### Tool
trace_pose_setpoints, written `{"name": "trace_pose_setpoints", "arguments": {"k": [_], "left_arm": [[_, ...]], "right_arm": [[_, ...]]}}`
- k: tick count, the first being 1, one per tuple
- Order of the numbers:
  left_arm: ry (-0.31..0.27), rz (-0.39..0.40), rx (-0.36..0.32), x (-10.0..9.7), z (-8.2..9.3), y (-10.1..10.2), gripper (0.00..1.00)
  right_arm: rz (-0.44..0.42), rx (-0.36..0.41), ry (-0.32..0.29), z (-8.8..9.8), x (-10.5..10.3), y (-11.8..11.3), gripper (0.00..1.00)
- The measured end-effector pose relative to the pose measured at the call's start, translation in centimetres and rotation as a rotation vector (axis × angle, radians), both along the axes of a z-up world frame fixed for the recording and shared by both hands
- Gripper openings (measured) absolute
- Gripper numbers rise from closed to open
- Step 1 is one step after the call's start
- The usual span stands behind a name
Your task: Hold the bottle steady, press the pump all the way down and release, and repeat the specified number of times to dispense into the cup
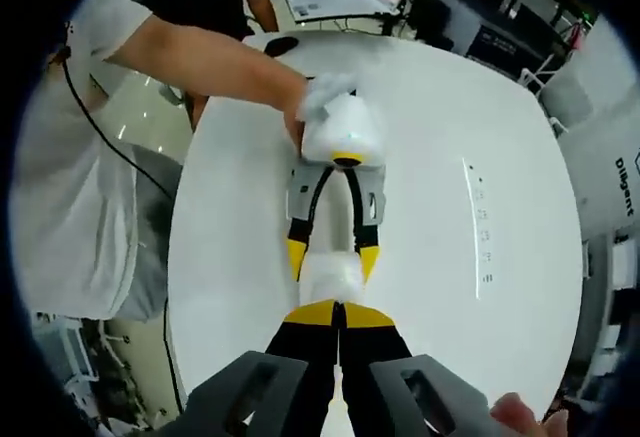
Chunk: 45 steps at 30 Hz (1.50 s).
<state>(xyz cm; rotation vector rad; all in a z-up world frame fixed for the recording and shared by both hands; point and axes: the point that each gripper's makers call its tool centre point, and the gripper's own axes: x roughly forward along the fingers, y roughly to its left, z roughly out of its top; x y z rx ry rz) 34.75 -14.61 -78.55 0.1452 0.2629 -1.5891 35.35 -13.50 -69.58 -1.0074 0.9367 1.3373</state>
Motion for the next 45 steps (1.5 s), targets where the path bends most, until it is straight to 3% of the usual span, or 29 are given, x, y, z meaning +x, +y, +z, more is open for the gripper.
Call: {"name": "trace_pose_setpoints", "arguments": {"k": [1,2,3,4,5,7,13,19,20,34,45], "left_arm": [[0.001,0.0,0.002,0.0,0.0,0.0,0.41],[0.001,0.001,0.004,0.0,0.0,-0.1,0.41],[-0.001,0.001,0.008,0.0,0.0,-0.1,0.41],[-0.001,0.001,0.008,0.0,0.0,-0.1,0.41],[-0.003,0.002,0.011,0.0,-0.1,-0.1,0.4],[-0.004,0.003,0.012,0.0,-0.1,-0.2,0.4],[-0.008,0.007,0.007,0.0,-0.1,-0.2,0.4],[-0.008,0.009,0.001,0.0,-0.1,-0.3,0.4],[-0.009,0.009,0.0,0.1,-0.1,-0.3,0.4],[-0.016,0.008,0.001,0.1,-0.2,-0.4,0.4],[-0.016,0.008,0.001,0.0,-0.1,-0.3,0.4]], "right_arm": [[0.008,-0.047,-0.025,0.0,0.4,-0.4,0.0],[-0.043,-0.082,0.002,-0.1,0.2,-0.7,0.0],[0.004,-0.106,-0.018,0.0,0.1,-0.5,0.0],[-0.051,-0.119,-0.016,0.0,0.1,-0.4,0.0],[-0.024,-0.122,0.004,0.1,-0.3,-0.5,0.0],[-0.068,-0.133,0.021,0.1,0.0,-0.6,0.0],[-0.052,-0.195,-0.007,0.1,-0.4,-0.8,0.0],[-0.06,-0.195,-0.007,0.1,-0.4,-1.0,0.0],[-0.093,-0.186,0.006,0.1,-0.4,-0.9,0.0],[-0.051,-0.232,0.028,-0.5,-1.0,-1.0,0.0],[-0.09,-0.259,0.041,-1.2,-0.2,-0.7,0.0]]}}
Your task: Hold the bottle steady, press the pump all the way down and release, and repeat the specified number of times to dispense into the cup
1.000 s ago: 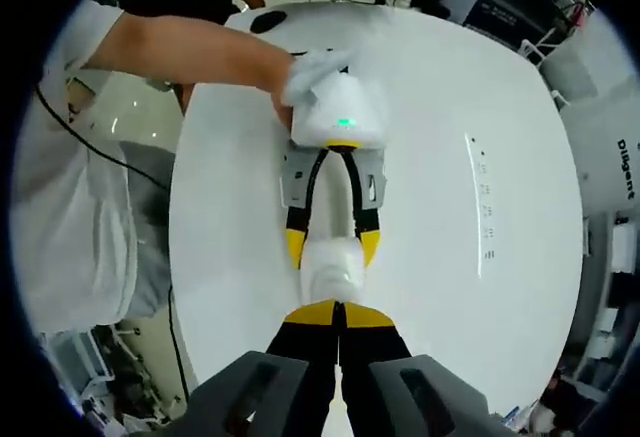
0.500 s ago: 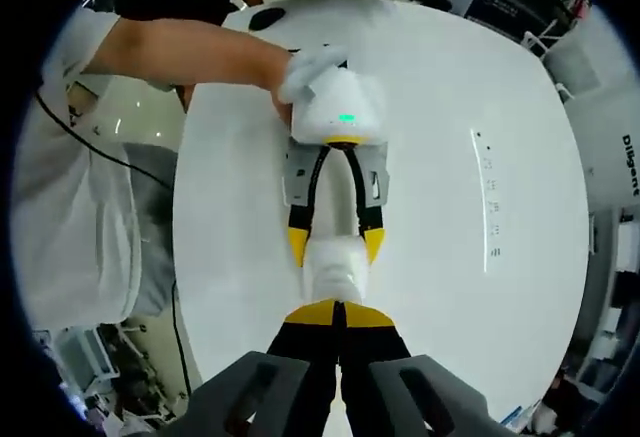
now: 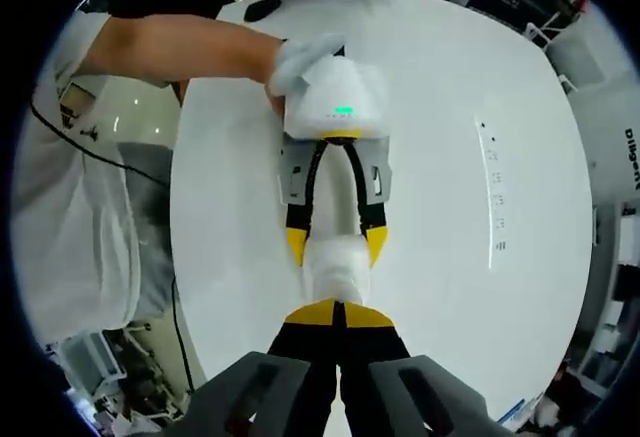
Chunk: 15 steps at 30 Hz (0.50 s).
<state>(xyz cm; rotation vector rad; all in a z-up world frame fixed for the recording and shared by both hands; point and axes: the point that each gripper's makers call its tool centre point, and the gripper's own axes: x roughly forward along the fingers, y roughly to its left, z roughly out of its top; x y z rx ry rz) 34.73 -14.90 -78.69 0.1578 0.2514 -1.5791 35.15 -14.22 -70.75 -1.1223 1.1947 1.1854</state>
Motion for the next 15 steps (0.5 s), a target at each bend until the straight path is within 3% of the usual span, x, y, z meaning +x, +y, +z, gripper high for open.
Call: {"name": "trace_pose_setpoints", "arguments": {"k": [3,5,9,11,13,14,15], "left_arm": [[-0.003,0.002,0.004,0.0,0.0,0.0,0.4],[-0.003,0.0,0.005,0.0,0.0,0.0,0.4],[-0.001,0.007,-0.004,0.0,0.0,0.2,0.4],[0.002,0.008,-0.005,-0.1,0.0,0.0,0.4],[-0.001,0.008,0.001,0.0,0.0,0.0,0.4],[-0.001,0.009,0.002,0.0,0.0,0.0,0.4],[-0.002,0.01,0.003,0.0,0.0,0.0,0.4]], "right_arm": [[0.021,0.018,0.014,0.0,0.1,-0.1,0.0],[-0.015,0.021,0.017,0.1,0.3,0.1,0.0],[0.029,0.054,-0.003,0.2,0.2,0.7,0.0],[-0.043,0.034,0.019,1.0,-0.3,0.0,0.0],[-0.018,0.074,0.02,1.9,0.0,-0.1,0.0],[-0.049,0.083,-0.022,2.1,0.3,-0.3,0.0],[-0.042,0.092,0.004,2.1,-0.1,-0.3,0.0]]}}
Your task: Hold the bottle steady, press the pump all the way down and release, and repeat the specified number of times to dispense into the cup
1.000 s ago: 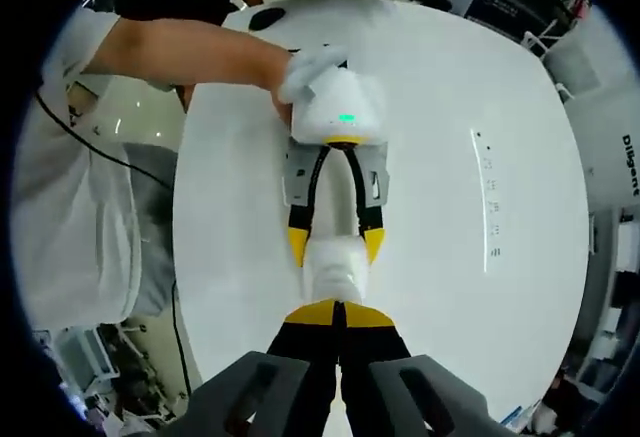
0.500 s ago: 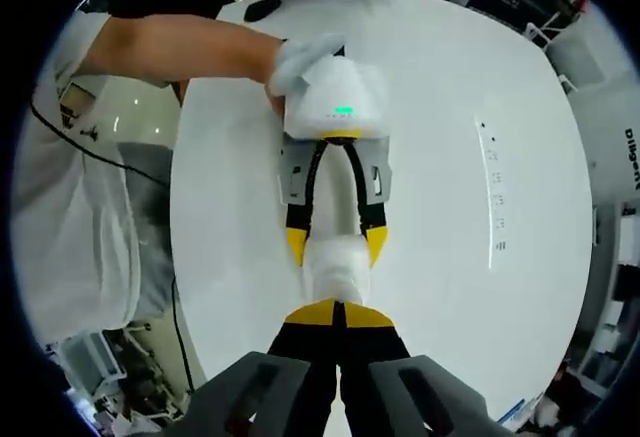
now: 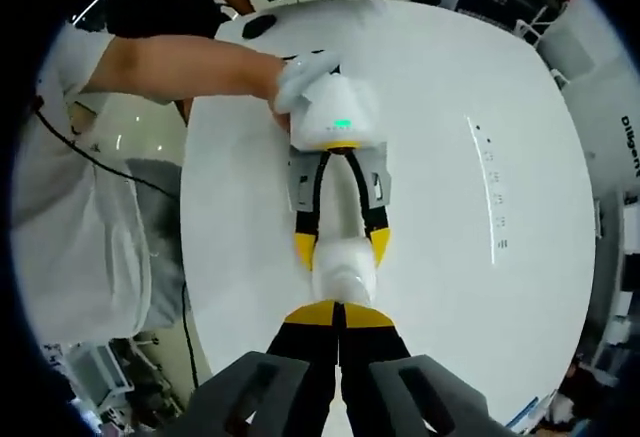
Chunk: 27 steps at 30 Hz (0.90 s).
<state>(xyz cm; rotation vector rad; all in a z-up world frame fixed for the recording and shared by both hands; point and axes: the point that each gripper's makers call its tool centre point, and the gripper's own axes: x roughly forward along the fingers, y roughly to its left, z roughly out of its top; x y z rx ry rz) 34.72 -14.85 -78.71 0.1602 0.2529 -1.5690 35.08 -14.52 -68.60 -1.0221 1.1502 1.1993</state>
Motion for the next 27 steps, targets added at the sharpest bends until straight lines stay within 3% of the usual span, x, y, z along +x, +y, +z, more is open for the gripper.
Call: {"name": "trace_pose_setpoints", "arguments": {"k": [1,2,4,27], "left_arm": [[0.002,0.0,0.001,0.01,-0.01,0.0,0.4],[0.002,-0.001,0.003,0.02,-0.02,0.02,0.4],[0.001,-0.003,0.007,0.04,-0.05,0.04,0.4],[-0.003,-0.007,0.012,0.01,-0.19,0.04,0.4]], "right_arm": [[-0.037,0.035,0.024,-0.2,-0.36,0.66,0.0],[0.0,0.019,-0.007,-0.26,-0.12,0.48,0.0],[0.002,0.021,-0.011,-0.23,-0.21,0.46,0.0],[0.005,-0.017,0.019,-0.58,-0.71,0.39,0.0]]}}
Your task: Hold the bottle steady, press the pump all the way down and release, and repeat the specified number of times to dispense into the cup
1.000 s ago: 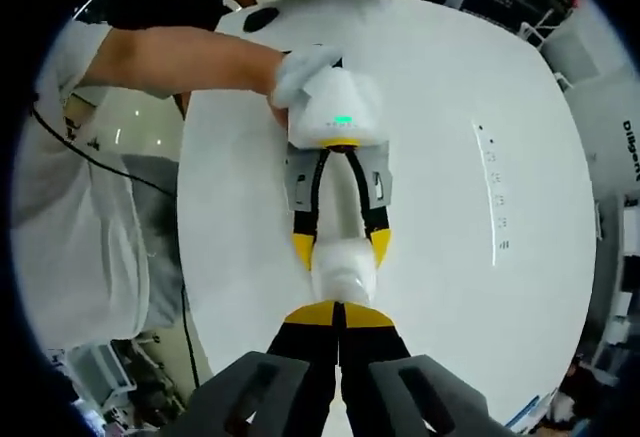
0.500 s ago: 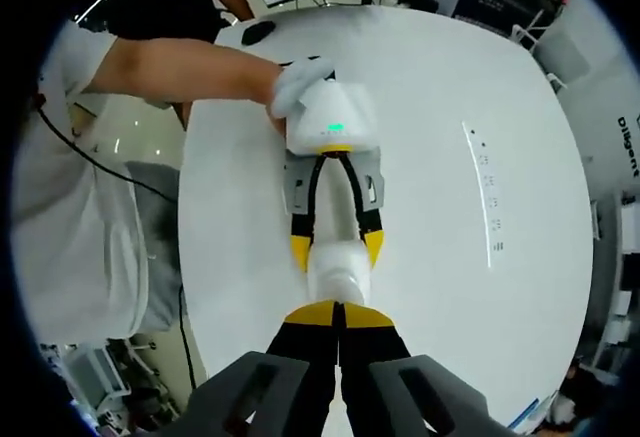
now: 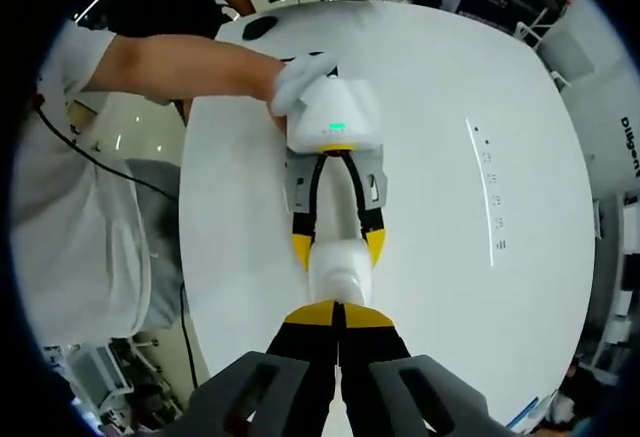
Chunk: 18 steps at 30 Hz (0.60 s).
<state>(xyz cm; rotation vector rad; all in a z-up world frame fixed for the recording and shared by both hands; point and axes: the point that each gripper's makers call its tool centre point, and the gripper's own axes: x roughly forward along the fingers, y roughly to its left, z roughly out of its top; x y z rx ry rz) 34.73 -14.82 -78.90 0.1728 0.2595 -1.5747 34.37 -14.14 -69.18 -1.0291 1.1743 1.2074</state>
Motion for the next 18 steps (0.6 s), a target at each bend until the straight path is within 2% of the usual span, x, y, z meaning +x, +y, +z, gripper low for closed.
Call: {"name": "trace_pose_setpoints", "arguments": {"k": [15,18], "left_arm": [[-0.004,-0.002,0.009,-0.09,-0.05,-0.12,0.4],[-0.005,-0.002,0.006,-0.11,-0.04,-0.12,0.4]], "right_arm": [[-0.016,-0.024,0.013,-0.21,-0.21,-0.18,0.0],[-0.021,-0.036,0.014,-0.73,-0.22,-0.17,0.0]]}}
